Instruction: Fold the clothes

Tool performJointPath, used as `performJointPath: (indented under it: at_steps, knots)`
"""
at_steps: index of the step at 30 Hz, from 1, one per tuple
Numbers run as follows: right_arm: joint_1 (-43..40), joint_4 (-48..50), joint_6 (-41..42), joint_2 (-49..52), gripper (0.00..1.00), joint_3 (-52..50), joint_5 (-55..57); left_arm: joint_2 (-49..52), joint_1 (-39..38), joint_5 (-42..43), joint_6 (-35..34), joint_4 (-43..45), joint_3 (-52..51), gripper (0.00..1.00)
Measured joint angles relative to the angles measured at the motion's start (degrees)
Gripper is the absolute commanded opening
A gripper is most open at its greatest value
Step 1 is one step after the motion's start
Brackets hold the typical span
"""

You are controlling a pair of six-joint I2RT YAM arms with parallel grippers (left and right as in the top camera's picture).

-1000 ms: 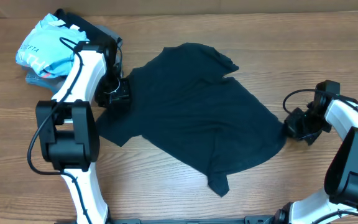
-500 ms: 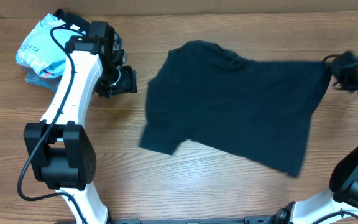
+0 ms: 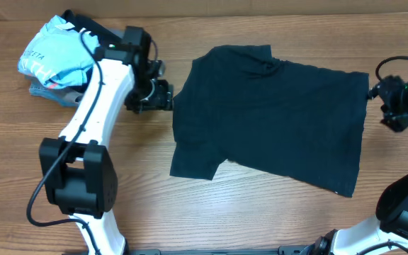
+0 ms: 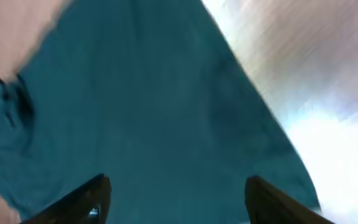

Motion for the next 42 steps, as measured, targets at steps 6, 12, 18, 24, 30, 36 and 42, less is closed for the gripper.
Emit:
performJointPath:
  at_steps: [6,12,18,24,30,36,42]
  knots:
    - [1.0,-3.4,-0.6,-0.5,0.67,-3.5,-0.6,0.0,-4.6,0.0,1.5,0.7,-4.3,0.73]
    - [1.0,-3.5,-0.6,-0.5,0.65,-9.3,-0.8,0.0,-7.2,0.2,1.5,3.5,-15.4,0.69]
    - [0.4,-3.2,-0.6,-0.8,0.66,-12.7,-1.0,0.0,-8.8,1.1,1.5,6.5,-23.7,0.59]
    - [0.4,-2.8,-0.6,-1.7,0.69,-15.0,-1.2,-0.5,-10.5,2.2,1.5,9.9,-28.4,0.12]
    - [0.4,-0.7,-0.8,-1.8,0.66,-18.6,-1.2,-0.8,-10.8,3.1,1.1,10.7,-29.4,0.04]
    - [0.4,-0.6,-1.2,-2.2,0.66,-24.6,-1.2,-1.5,-9.9,3.2,0.7,9.4,-28.6,0.04]
    - [-1.0,2.8,-0.2,-4.7,0.56,-30.9,-1.2,-5.9,-8.5,3.2,-0.2,8.8,-27.1,0.04]
